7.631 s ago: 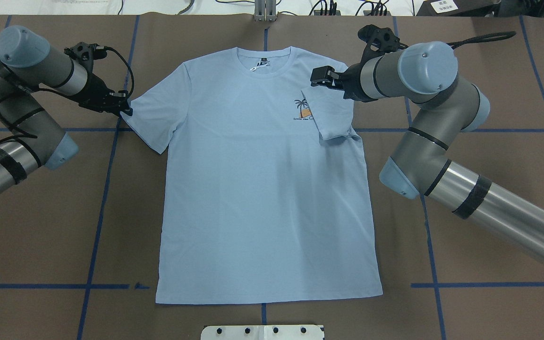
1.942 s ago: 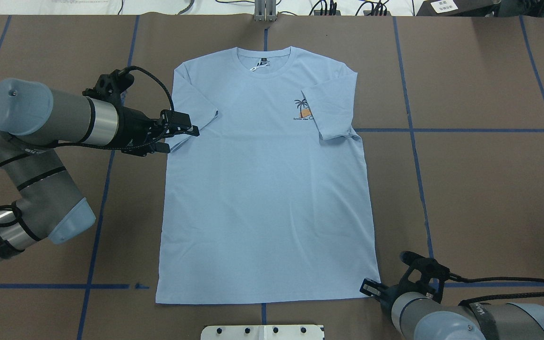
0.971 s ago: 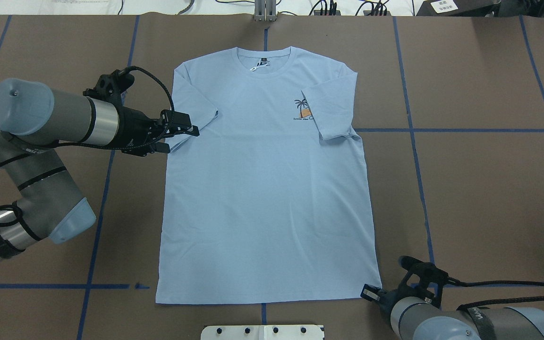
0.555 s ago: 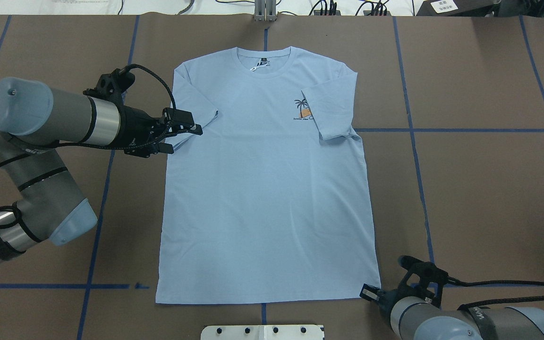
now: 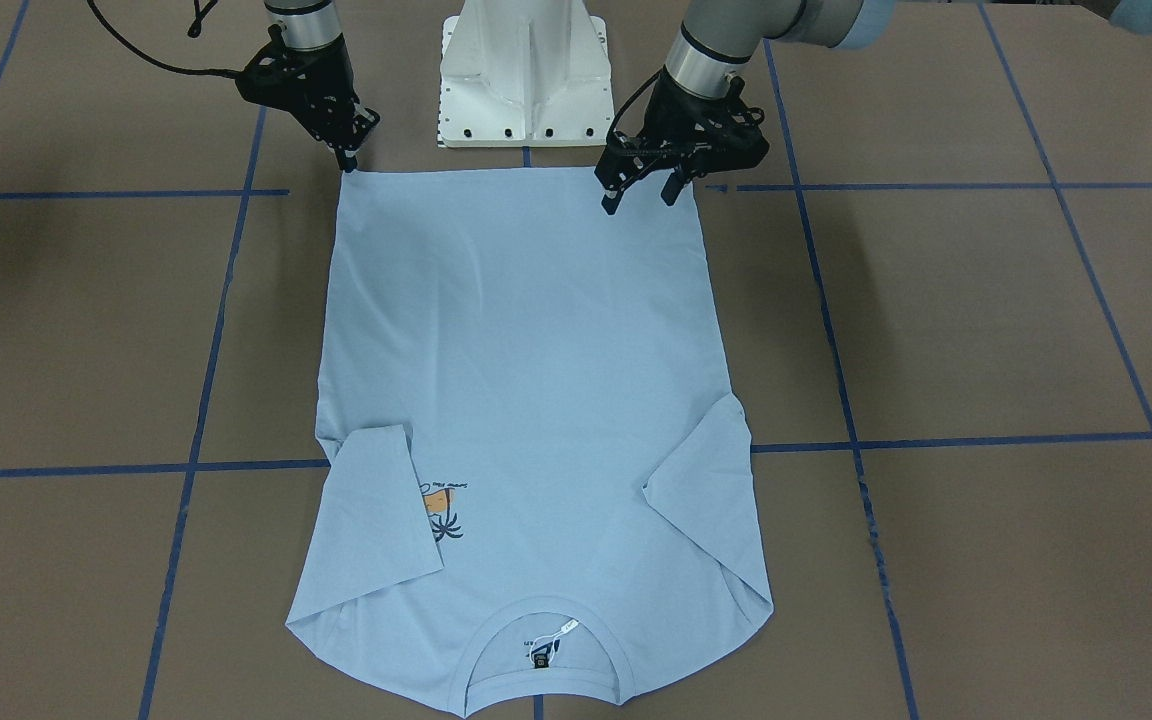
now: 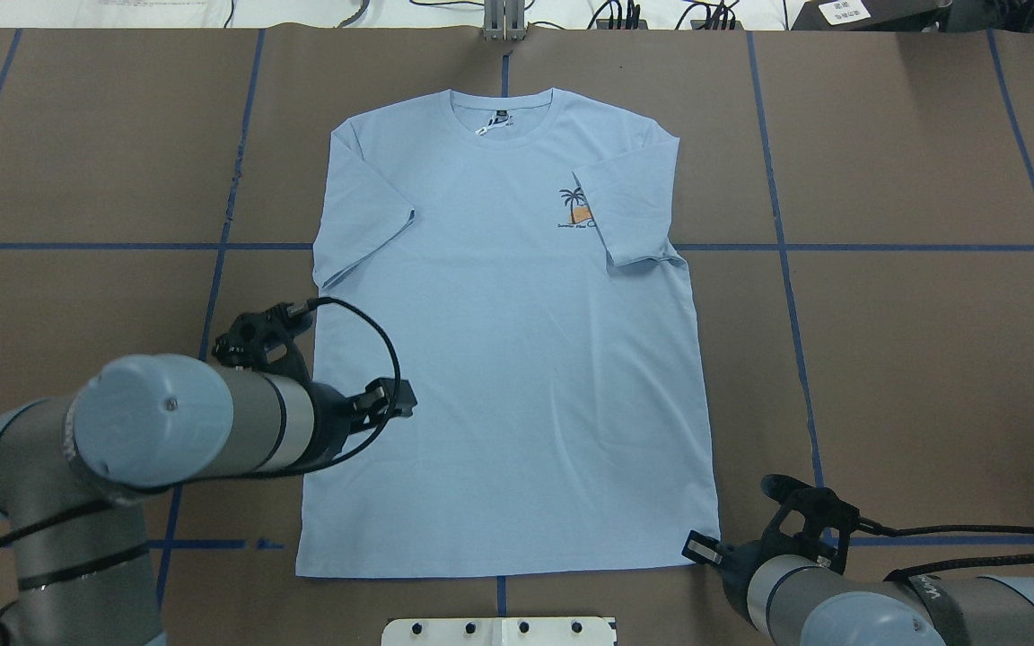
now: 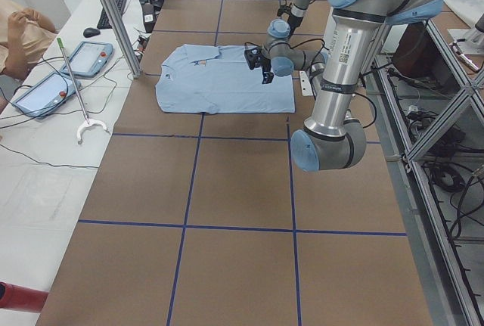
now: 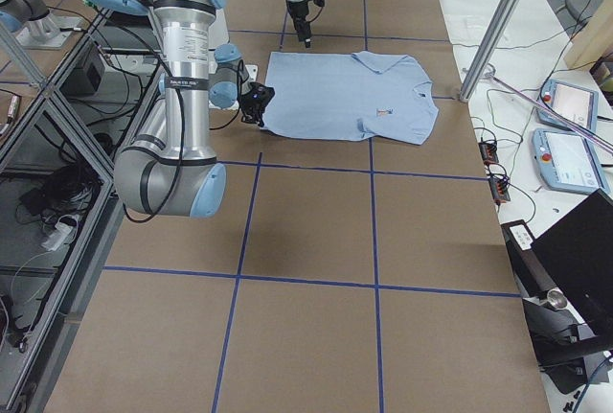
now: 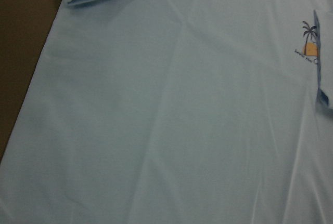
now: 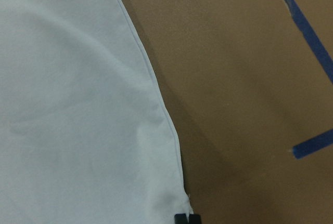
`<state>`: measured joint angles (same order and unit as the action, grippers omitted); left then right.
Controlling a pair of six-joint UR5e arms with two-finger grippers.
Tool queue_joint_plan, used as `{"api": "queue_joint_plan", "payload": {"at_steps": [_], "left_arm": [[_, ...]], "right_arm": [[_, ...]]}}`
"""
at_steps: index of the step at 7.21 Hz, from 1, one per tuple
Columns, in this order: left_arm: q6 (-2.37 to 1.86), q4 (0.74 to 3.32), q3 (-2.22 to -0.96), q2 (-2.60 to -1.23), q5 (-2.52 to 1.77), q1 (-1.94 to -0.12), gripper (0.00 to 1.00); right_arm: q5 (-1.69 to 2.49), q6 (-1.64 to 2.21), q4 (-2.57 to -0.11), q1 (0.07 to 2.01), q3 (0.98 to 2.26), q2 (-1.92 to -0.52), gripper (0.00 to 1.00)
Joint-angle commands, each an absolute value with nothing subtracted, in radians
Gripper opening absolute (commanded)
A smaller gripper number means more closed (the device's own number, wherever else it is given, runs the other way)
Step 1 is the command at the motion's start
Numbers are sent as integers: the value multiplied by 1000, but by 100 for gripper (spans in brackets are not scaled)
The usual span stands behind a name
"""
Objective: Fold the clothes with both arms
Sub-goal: 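Move the left gripper to the other hem corner and grasp both corners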
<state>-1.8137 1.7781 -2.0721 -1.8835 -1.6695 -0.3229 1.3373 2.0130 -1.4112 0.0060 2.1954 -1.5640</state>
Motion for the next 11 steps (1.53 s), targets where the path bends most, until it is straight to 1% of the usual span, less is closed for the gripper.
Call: {"api": "queue_joint_plan", "payload": {"at_steps": [1,2,3,4,5,6,7,10,11], "left_arm": [[-1934,1740,-2097,-1792,-1638,-209,89],[-2044,1740,-2102,-1751,-1622,-148,100],[-2087,1740,-2102,-1720,-1594,-96,100],[-2094,1740,-2109,-1723,-1609,-94,100],[-2092,1738,-2100,-1723,-1606,-91,98],[-2089,1736,-2100,-1718,-1603,-91,88],[-2085,1735,-2095,-1717,-1597,-92,85],[-2083,1735,-2079,-1717,-1597,-87,83],[-2082,1735,-2069,-1717,-1597,-87,79]], "right_arm": [[1336,2014,-1410,8,2195,-1562,0],[1336,2013,-1410,8,2195,-1560,0],[1336,2013,-1410,8,2195,-1559,0],[1336,2013,-1410,12,2195,-1559,0],[1336,2014,-1410,12,2197,-1557,0],[1335,2014,-1410,12,2197,-1559,0],[1333,2014,-1410,14,2197,-1565,0],[1331,2014,-1410,12,2195,-1565,0],[1331,2014,-1410,12,2194,-1565,0]]}}
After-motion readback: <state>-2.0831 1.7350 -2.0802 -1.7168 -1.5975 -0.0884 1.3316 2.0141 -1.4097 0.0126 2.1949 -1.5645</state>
